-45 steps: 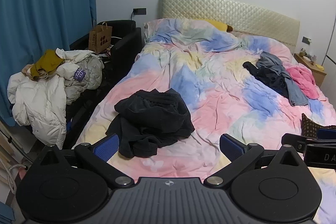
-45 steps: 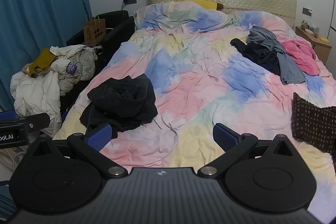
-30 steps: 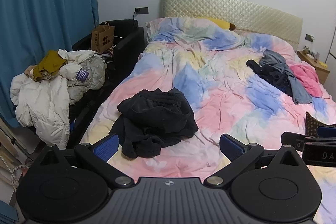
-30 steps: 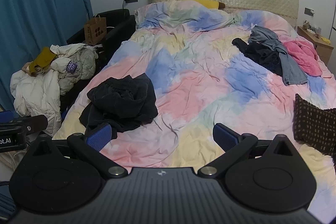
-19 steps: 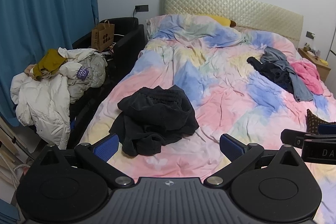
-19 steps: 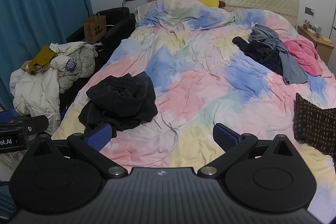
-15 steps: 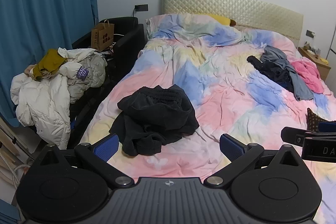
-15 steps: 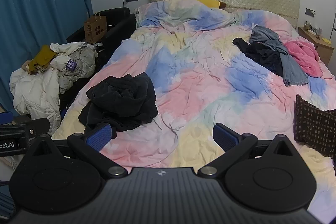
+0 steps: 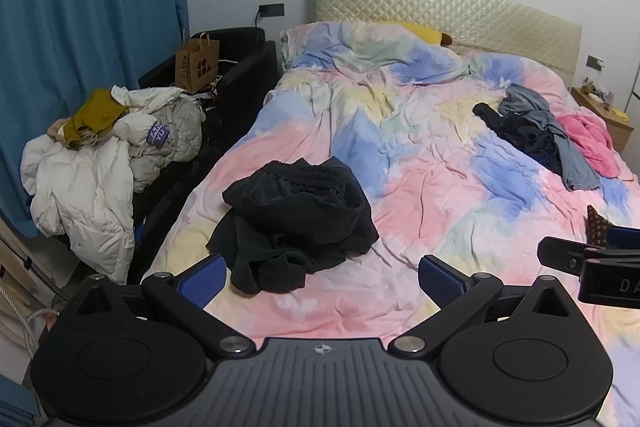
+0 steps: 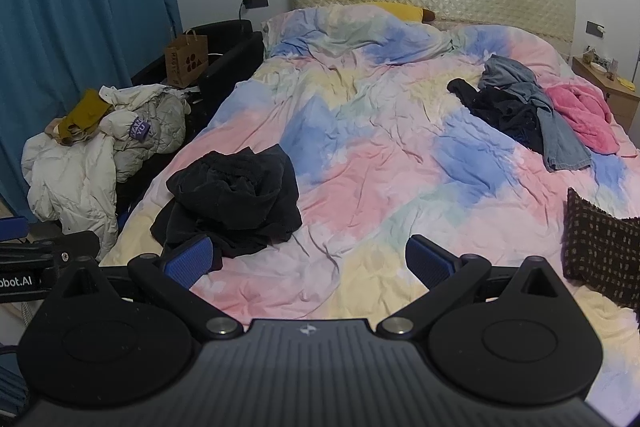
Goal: Fold clothes
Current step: 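Move both tools toward the crumpled dark sweatpants on the bed, then grasp the sweatpants cuff with the left tool while the right tool grasps the other cuff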
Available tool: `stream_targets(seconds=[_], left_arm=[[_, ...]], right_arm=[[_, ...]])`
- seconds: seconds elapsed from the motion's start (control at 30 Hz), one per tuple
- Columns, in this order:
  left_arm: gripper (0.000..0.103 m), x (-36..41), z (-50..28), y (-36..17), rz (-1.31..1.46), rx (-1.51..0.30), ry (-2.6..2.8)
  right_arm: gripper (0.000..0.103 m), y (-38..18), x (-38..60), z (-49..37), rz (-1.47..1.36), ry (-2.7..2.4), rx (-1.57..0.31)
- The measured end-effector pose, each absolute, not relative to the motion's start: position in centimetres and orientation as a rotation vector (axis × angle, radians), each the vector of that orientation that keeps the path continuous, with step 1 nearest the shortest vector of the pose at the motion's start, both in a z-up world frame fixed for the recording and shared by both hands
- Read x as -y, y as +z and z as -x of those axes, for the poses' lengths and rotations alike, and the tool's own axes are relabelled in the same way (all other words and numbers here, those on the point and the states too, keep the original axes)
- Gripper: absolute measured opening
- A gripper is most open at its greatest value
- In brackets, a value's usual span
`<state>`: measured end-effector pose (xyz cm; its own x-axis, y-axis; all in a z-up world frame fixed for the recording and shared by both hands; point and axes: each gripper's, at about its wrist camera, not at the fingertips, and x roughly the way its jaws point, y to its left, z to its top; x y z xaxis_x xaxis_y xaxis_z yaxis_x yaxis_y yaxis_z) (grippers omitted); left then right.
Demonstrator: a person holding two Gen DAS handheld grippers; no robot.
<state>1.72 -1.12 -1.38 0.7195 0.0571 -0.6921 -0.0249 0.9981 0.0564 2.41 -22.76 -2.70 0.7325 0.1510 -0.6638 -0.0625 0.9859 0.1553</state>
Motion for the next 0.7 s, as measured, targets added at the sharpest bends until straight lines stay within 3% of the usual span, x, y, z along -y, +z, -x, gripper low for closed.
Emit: stream_targets(seconds=[0.4,0.7], left_arm=[[0.103,0.6,-1.8,-2.0,0.082,-0.827,0.177],[0.101,-5.1,-5.7,-2.7,0.306,-0.883,0.233]], right_arm=[[0.103,-4.1,25.5,-3.9,-0.092,0.199,-0.757],[0.103,-6.2,25.9,-6.3,-0.114,0.254,-0.818]])
